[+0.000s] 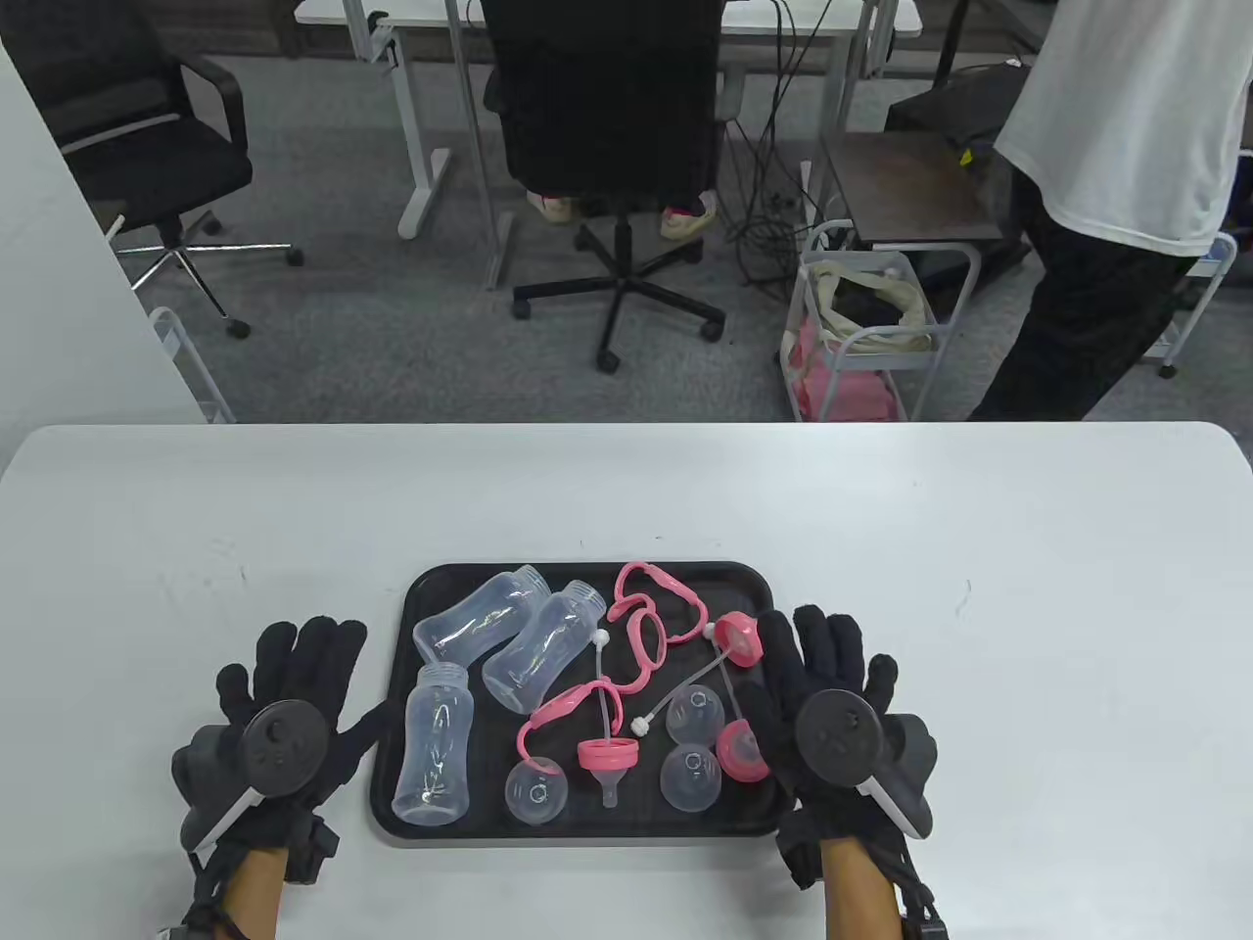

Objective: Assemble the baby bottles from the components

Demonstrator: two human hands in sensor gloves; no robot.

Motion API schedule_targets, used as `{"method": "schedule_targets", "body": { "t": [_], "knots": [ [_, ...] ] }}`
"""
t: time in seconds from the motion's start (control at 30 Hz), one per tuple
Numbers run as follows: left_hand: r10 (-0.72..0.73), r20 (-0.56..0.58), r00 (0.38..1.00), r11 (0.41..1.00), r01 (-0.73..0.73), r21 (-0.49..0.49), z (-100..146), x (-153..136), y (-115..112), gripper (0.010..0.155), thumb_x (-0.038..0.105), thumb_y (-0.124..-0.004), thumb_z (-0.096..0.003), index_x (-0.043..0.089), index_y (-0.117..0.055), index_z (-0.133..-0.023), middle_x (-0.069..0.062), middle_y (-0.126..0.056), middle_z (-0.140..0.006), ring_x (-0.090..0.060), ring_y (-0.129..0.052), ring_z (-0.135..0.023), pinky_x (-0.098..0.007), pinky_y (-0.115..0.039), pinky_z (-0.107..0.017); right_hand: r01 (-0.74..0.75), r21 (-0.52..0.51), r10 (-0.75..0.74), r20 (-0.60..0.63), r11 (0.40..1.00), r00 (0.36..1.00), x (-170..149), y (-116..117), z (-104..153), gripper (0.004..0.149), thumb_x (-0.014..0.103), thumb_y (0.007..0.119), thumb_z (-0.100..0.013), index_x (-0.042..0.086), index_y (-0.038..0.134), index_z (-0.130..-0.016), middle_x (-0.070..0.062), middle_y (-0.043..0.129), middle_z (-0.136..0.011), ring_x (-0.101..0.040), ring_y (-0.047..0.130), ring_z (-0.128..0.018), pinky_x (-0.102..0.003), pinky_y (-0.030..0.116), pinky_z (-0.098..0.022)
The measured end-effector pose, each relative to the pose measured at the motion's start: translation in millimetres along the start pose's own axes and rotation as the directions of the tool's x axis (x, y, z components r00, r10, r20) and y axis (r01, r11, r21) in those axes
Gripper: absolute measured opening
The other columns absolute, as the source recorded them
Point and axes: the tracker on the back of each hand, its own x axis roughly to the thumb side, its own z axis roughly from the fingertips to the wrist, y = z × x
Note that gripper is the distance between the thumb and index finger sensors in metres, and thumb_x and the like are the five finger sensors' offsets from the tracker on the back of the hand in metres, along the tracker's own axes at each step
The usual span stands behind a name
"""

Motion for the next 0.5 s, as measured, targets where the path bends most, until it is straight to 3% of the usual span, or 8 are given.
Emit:
{"method": "schedule_targets", "body": {
  "t": [0.5],
  "knots": [
    [0.063,-0.023,0.998,0.998,-0.064,-0.021,-0.1,-3.5,-0.9,0.085,0.078,-0.062,-0.0480,0.042,-0.033,-0.119,0.004,-0.037,-0.128,-0.036,-0.036,-0.120,-0.073,-0.035,-0.078,0.012,0.005,-0.012,0.003,1.000,1.000,0.2,-0.4,0.2,0.068,0.059,0.065,-0.058,0.034,0.040,-0.115,-0.008,0.033,-0.125,-0.040,0.024,-0.114,-0.072,0.019,-0.075]
  ]
}}
